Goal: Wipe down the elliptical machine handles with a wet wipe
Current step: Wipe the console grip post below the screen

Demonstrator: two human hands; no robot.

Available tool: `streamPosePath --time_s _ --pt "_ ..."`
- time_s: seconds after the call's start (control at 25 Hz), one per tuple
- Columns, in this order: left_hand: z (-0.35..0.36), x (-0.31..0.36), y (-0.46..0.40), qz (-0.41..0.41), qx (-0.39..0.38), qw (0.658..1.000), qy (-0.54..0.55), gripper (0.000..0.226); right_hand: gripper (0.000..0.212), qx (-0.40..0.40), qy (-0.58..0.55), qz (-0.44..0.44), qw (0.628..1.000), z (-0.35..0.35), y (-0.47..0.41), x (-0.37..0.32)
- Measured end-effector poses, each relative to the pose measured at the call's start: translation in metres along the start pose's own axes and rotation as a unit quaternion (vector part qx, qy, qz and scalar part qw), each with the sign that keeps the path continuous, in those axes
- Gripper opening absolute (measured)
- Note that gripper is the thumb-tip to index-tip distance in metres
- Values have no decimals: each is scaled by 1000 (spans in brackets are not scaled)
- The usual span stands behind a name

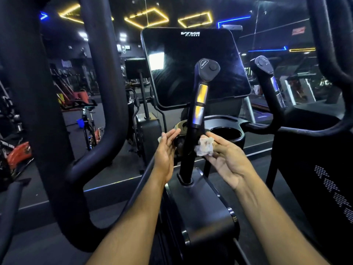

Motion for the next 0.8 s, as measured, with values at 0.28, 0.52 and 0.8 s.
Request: streamPosePath --time_s 0.28,0.52,0.8 --pt "36 24 69 129 78 981 -121 30 29 179 273 -376 867 15 45 -60" --pt "51 60 81 159 11 977 -141 38 16 144 515 -513 672 79 40 -27" --pt "23 52 154 52 -55 984 -164 21 23 174 372 -266 872 30 116 19"
Point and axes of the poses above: each hand's wrist, its own y-axis away from the middle knuckle, its own z-axis out of the palm, x = y × z, the point moved 5 cm from there along -y, towards the middle knuckle, and after that the axes turned 2 degrees about -y, right-handed, at the moved point
